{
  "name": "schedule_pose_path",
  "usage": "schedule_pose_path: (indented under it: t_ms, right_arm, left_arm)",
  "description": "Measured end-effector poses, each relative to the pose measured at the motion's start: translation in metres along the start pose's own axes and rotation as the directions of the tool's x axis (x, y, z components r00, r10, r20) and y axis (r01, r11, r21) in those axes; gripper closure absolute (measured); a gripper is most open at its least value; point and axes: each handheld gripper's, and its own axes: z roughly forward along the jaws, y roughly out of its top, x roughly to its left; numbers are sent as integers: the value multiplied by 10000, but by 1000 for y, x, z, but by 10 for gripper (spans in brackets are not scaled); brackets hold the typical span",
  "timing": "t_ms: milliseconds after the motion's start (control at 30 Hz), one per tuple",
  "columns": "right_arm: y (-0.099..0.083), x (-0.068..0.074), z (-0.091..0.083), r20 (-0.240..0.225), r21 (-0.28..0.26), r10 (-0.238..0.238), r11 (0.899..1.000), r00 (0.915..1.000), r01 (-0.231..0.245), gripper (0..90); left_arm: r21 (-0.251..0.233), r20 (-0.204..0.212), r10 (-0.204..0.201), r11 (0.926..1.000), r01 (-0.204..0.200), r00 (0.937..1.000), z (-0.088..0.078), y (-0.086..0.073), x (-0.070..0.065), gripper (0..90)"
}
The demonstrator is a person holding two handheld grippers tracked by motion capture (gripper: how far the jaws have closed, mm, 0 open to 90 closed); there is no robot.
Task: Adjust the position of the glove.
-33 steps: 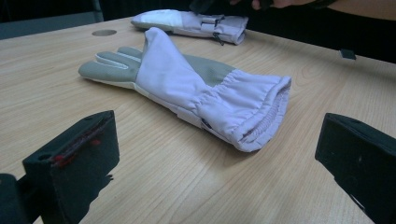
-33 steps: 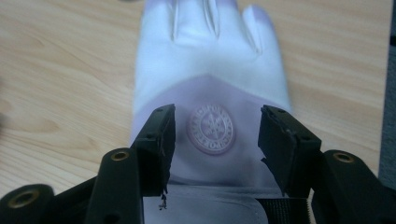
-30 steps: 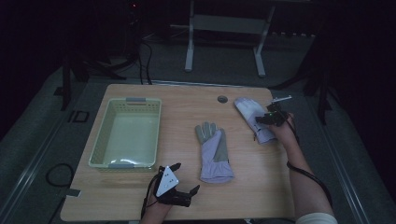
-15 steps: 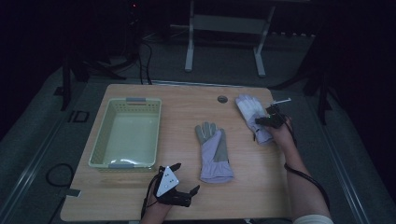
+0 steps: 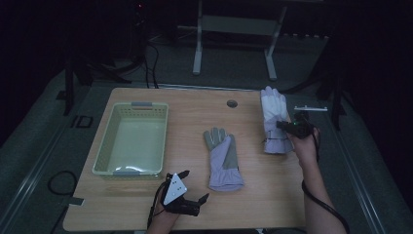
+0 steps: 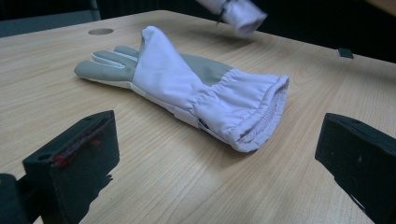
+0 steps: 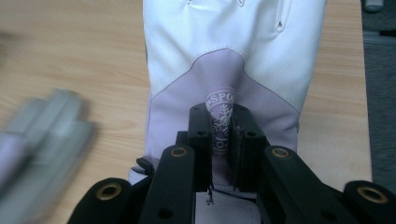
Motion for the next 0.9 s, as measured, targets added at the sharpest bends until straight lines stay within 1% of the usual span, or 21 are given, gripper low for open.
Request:
schedule_pose_path:
  t_ms: [67,100,133,200,233,267,300,333,433,467,500,533,567,633,700,767,800,867,900]
  right_arm:
    - [-3,9,-18,31,-179,66,9998,10000,-66,804]
    - [-3,9,-18,31,-179,66,9998,10000,-66,804]
    - [-5,19,-32,258,-247,-84,9997,9996,90,804]
    - [-9,26,-46,468,-322,-32,9995,9989,47,804]
    - [-11,30,-52,594,-270,-51,9996,9982,67,804]
    - [-14,32,-58,661,-287,74,9996,9978,-55,804]
    - [-14,32,-58,661,-287,74,9996,9978,-55,804]
    - [-21,37,-68,823,-194,231,9996,9963,-216,804]
    - [-25,40,-72,897,-113,229,9997,9957,-220,804]
    - [-28,42,-76,1029,-68,244,9997,9944,-238,804]
    - [-39,50,-83,1276,234,161,9995,9917,-193,804]
    - [-43,52,-84,1328,288,190,9993,9910,-230,803]
    - [-47,54,-85,1307,405,187,9989,9912,-242,804]
    - [-58,56,-86,1247,455,347,9981,9916,-407,803]
    - [-69,58,-85,1263,568,384,9973,9912,-459,803]
    - [-79,58,-82,1279,605,529,9963,9904,-611,803]
    - [-79,58,-82,1279,605,529,9963,9904,-611,803]
    - [-92,57,-76,1205,707,914,9924,9885,-1004,802]
    - [-95,57,-73,1149,726,1041,9910,9879,-1129,802]
  left_arm:
    - [-19,6,33,10000,-33,10000,0,0,0,0]
    - [-19,6,33,10000,-33,10000,0,0,0,0]
    - [-16,-42,28,10000,-29,10000,0,0,-1,0]
    - [-8,-58,19,10000,-19,10000,0,0,-1,0]
    - [42,-117,-48,10000,49,9999,1,0,-1,0]
    - [42,-122,-57,10000,58,9999,1,0,-1,0]
    - [42,-122,-57,10000,58,9999,1,0,-1,0]
    - [15,-95,-17,10000,17,10000,0,0,-1,0]
    - [24,-19,19,10000,-19,10000,0,0,-1,0]
    - [-5,26,24,10000,-24,10000,0,0,0,0]
    - [23,153,-34,10000,33,9999,0,0,0,0]
    - [23,153,-34,10000,33,9999,0,0,0,0]
    - [39,173,-115,9999,115,9998,0,0,1,0]
    - [32,192,-170,9999,169,9997,0,0,2,0]
    - [36,190,-120,9999,119,9997,0,0,2,0]
    - [19,163,-79,10000,79,9998,0,0,1,0]
    - [19,163,-79,10000,79,9998,0,0,1,0]
    - [36,110,-32,10000,32,9999,1,0,0,0]
    - [62,111,-49,10000,48,9999,1,0,0,0]
